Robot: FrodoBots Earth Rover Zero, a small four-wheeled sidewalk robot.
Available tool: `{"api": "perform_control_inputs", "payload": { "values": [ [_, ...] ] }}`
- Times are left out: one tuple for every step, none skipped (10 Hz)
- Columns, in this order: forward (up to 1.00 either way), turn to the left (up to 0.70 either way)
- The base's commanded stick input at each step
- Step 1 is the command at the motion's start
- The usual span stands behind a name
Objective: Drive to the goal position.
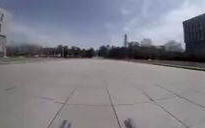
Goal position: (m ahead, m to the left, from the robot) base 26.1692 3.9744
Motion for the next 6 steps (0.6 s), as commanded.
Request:
{"api": "perform_control_inputs", "payload": {
  "values": [
    [0.85,0.00],
    [0.85,0.00],
    [0.85,0.00],
    [0.85,0.00],
    [0.85,0.00],
    [0.85,0.00]
  ]
}}
